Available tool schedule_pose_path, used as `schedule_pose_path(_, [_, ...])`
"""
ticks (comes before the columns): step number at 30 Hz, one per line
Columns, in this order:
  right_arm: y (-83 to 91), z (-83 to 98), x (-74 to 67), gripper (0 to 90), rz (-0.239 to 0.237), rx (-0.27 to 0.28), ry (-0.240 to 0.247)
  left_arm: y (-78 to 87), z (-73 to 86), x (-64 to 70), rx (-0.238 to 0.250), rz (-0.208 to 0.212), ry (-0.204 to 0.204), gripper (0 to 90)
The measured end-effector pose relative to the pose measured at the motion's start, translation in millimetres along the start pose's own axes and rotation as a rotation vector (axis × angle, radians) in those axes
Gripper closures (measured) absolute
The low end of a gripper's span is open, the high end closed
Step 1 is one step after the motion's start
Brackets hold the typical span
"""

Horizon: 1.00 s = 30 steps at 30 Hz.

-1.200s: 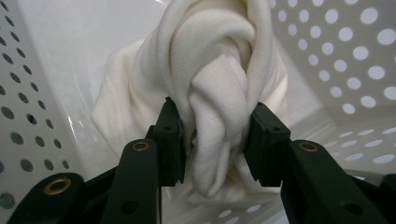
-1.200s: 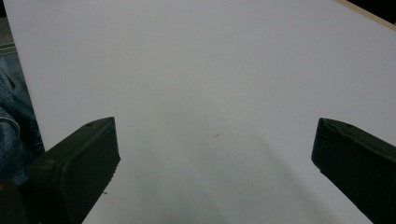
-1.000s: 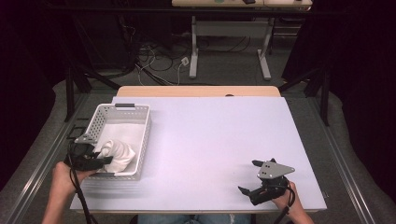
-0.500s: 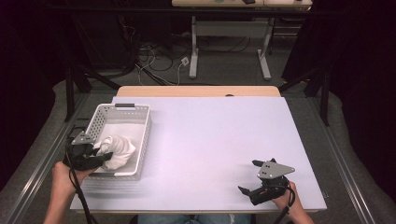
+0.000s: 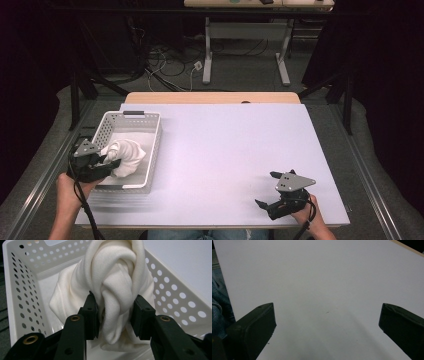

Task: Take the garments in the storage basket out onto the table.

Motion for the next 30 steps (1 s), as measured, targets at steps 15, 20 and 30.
schedule_pose_path(15, [-0.1,0.0,0.0,0.6,0.005,-0.001,0.003,5.2,-8.4,4.0,0.065,-0.016,-0.006,60.8])
schedule_pose_path(20, [-0.2,0.4,-0.5,0.7,0.002,-0.005,0.001,5.5,-10.7,6.2,0.078,-0.011,-0.010,60.8])
schedule_pose_path(30, [-1.2,0.5,-0.2,0.7,0.001,-0.009,0.008,9.3,-17.4,9.2,0.119,-0.021,-0.014,60.8])
Point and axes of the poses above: each handheld gripper's, and its own axes: y roughly backward along the jaws, z roughly out of its underside, x roughly to its right, the point moved 7 cm from there along -y, roughly forward along the jaws, and after that the axes turned 4 degrees about -y, right-handed, at the moved point
